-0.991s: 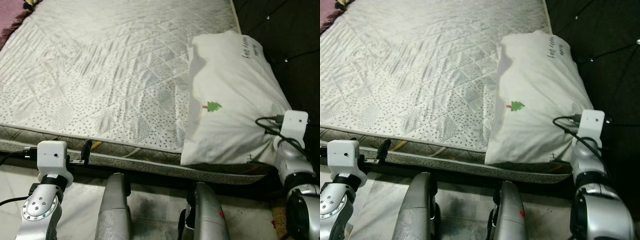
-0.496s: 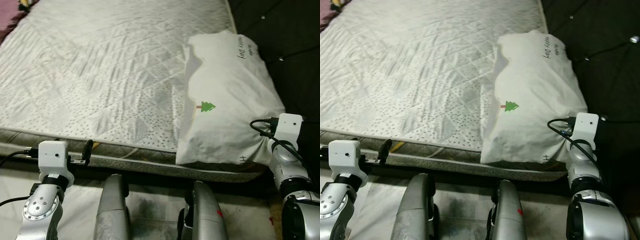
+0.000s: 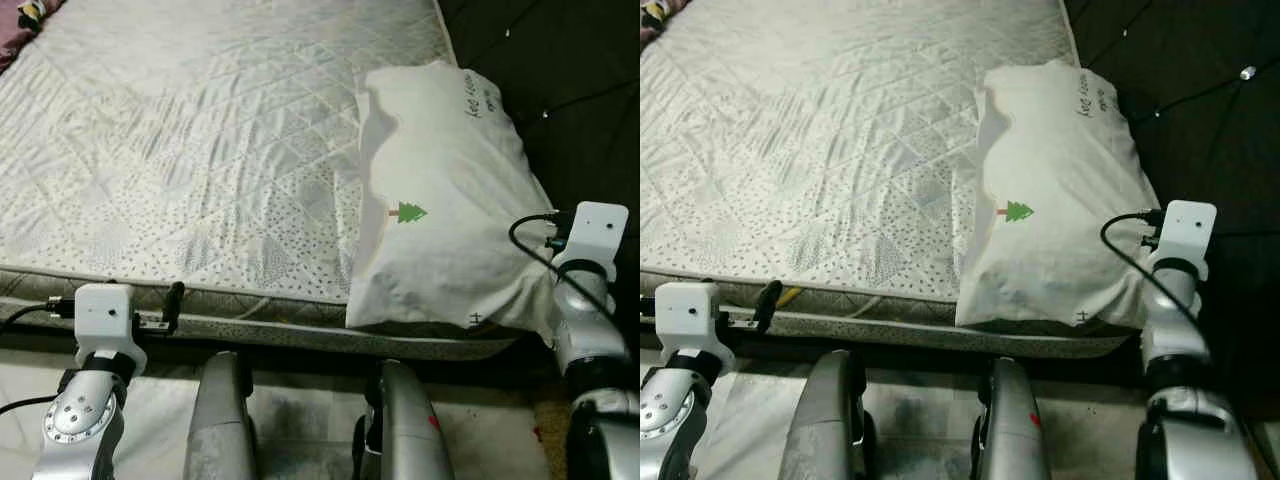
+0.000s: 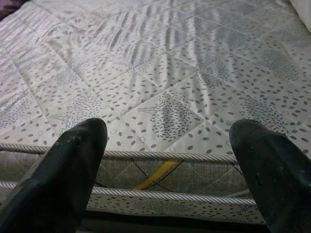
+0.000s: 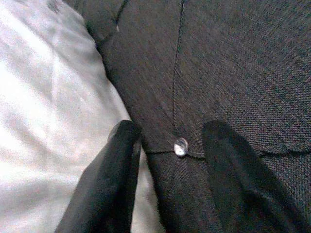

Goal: Clean up the room

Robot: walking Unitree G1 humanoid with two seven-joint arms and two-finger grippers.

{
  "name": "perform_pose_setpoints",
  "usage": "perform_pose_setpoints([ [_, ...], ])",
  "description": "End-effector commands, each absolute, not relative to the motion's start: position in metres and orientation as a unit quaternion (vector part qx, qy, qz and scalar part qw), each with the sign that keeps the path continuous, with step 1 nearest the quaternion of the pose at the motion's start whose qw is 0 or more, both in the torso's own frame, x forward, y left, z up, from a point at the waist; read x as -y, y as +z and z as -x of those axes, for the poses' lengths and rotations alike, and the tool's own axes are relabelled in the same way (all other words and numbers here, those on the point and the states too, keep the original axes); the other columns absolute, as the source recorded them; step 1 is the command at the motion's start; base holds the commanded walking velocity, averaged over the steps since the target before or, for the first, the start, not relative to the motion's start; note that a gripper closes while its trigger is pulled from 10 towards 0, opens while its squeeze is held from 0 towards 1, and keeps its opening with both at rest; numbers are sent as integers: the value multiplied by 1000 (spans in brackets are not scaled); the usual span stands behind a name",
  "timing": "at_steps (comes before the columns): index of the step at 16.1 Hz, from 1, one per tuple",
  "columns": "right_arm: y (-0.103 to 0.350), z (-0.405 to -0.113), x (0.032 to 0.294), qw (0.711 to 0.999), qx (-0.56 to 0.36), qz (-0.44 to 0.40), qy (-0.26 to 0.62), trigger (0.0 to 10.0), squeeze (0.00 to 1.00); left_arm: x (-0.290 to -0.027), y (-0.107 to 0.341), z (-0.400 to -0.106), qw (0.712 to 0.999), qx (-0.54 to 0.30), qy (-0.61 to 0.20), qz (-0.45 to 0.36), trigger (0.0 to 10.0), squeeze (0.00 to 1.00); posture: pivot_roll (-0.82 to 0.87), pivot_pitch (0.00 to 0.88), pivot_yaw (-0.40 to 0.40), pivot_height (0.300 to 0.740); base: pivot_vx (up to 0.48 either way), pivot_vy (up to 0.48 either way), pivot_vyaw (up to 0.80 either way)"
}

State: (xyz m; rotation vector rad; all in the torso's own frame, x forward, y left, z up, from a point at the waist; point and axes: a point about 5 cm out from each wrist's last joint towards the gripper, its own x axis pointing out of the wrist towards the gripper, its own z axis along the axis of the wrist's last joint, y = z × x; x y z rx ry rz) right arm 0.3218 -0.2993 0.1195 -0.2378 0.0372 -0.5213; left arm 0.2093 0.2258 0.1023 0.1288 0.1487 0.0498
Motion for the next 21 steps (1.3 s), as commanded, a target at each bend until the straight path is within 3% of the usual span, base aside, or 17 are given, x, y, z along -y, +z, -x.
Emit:
perform_pose_setpoints([
  [1, 127, -324, 291, 965, 11, 102, -243, 10000, 1000, -226, 101, -209, 995, -80, 22, -62, 10000, 0, 137, 124, -49, 605, 0, 0, 0],
  [6, 110, -357, 222, 992, -48, 19, -118, 10000, 1000, -224, 103, -211, 995, -76, 16, -60, 10000, 0, 152, 122, -52, 605, 0, 0, 0],
  [9, 72, -355, 186, 980, -189, 5, -59, 10000, 1000, -223, 106, -215, 996, -69, 13, -60, 10000, 0, 175, 120, -64, 605, 0, 0, 0],
  [11, 63, -353, 173, 976, -212, -16, -50, 10000, 1000, -225, 108, -215, 996, -68, 11, -64, 10000, 0, 177, 118, -67, 605, 0, 0, 0],
  [16, 131, -366, 168, 997, 22, -78, -9, 10000, 1000, -226, 116, -228, 997, -38, 22, -64, 10000, 0, 134, 105, -69, 605, 0, 0, 0],
  [21, 122, -323, 155, 995, 53, -77, 29, 10000, 1000, -230, 120, -241, 999, -20, 11, -40, 10000, 0, 40, 73, -62, 605, 0, 0, 0],
])
